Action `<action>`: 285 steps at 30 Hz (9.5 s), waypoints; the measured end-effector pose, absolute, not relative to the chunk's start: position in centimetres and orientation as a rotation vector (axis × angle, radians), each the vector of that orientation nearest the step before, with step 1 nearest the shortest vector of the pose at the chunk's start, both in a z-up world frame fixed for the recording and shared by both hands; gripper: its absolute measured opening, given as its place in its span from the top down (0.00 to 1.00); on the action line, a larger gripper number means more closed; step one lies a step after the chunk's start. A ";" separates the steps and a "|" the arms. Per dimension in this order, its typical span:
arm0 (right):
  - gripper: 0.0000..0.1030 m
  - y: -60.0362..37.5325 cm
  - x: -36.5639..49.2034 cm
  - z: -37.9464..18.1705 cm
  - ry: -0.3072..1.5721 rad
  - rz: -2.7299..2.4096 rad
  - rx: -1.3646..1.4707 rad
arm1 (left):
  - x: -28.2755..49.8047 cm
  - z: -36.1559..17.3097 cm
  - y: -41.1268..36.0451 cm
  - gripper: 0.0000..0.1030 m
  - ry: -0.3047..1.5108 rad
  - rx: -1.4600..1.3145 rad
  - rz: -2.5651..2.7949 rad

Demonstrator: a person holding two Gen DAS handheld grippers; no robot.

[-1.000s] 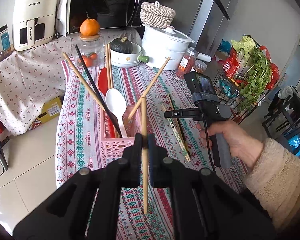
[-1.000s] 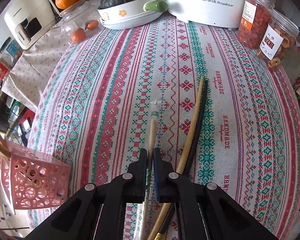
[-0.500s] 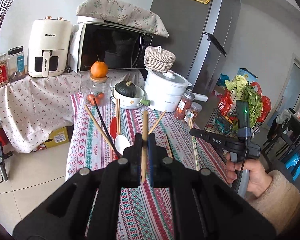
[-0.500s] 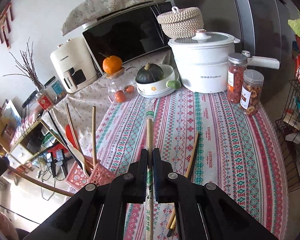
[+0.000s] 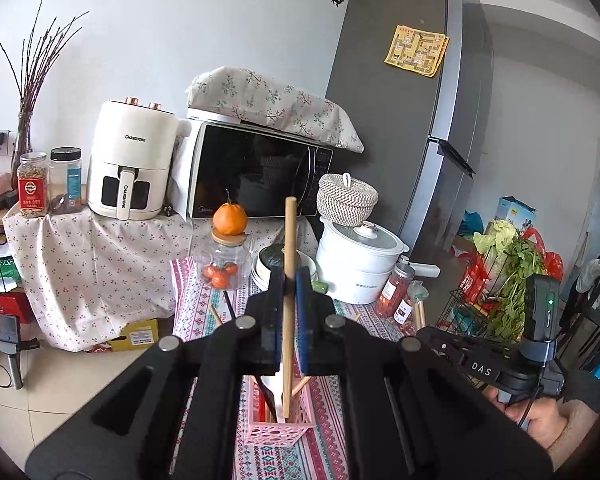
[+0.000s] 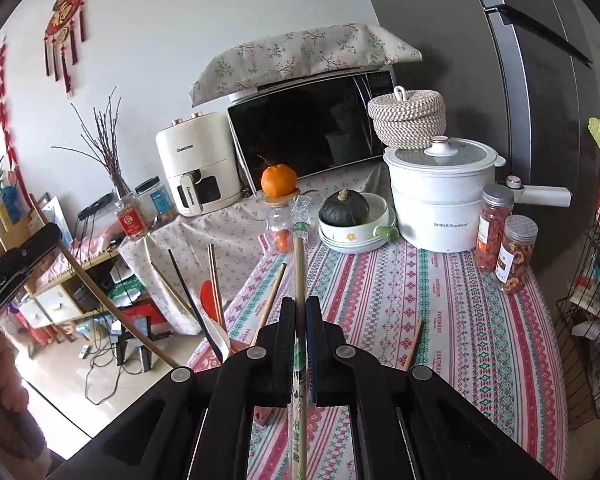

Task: Organize utensils
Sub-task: 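Lower the chopstick into the basket with the left gripper while the right gripper lifts its chopstick, then lower the wooden chopstick into the basket and open the right gripper, then move the left gripper to the last wooden chopstick and grasp it, then lift the wooden chopstick with the left gripper while the right gripper grasps the black chopstick, then lower the wooden chopstick into the basket with the left gripper while the right carries the black chopstick, then lower the black chopstick into the basket and open the right gripper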

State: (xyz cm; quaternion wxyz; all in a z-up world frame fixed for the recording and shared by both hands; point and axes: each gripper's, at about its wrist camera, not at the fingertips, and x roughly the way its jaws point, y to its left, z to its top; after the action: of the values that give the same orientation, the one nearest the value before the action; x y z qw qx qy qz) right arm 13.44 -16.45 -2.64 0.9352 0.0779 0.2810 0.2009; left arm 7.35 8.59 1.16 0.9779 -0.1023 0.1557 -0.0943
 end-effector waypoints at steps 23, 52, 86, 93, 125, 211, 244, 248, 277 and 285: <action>0.95 -13.4 13.4 -2.0 0.466 0.431 0.200 | 11.9 -4.5 7.3 0.60 0.626 -0.169 -0.153; 0.94 -3.6 16.7 -5.6 0.324 0.326 0.040 | 11.3 -8.8 11.2 0.25 0.934 -0.220 -0.109; 0.01 -20.0 14.0 -4.5 0.758 0.225 0.110 | 9.8 -8.0 2.4 0.10 0.892 -0.032 -0.194; 0.01 -25.4 15.0 -7.3 0.895 0.156 0.220 | 9.7 -9.3 -2.5 0.10 0.929 0.055 -0.242; 0.01 -34.5 20.3 -15.4 1.179 -0.022 0.183 | 26.7 -19.0 -15.1 0.81 1.188 -0.023 -0.204; 0.94 -20.3 16.8 -9.4 0.861 0.241 0.067 | 6.4 -2.4 2.7 0.93 0.658 -0.108 -0.413; 0.94 -15.8 9.7 1.6 0.516 0.469 0.128 | 11.4 -3.4 7.2 0.93 0.613 -0.142 -0.171; 0.94 -14.8 9.8 1.9 0.511 0.492 0.133 | 12.6 -4.8 7.1 0.93 0.670 -0.157 -0.178; 0.53 -6.1 13.9 -2.2 0.713 0.527 0.008 | 10.3 -6.9 11.0 0.18 0.827 -0.206 -0.032; 0.13 -10.7 11.2 -0.7 0.663 0.388 0.066 | 7.5 -4.9 8.7 0.01 0.767 -0.147 0.037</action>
State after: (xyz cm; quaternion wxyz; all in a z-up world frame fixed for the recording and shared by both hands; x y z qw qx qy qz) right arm 11.17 -10.67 -0.73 0.9266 0.0322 0.3234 0.1893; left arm 7.46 8.69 -4.88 0.9245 -0.0715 0.3740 0.0178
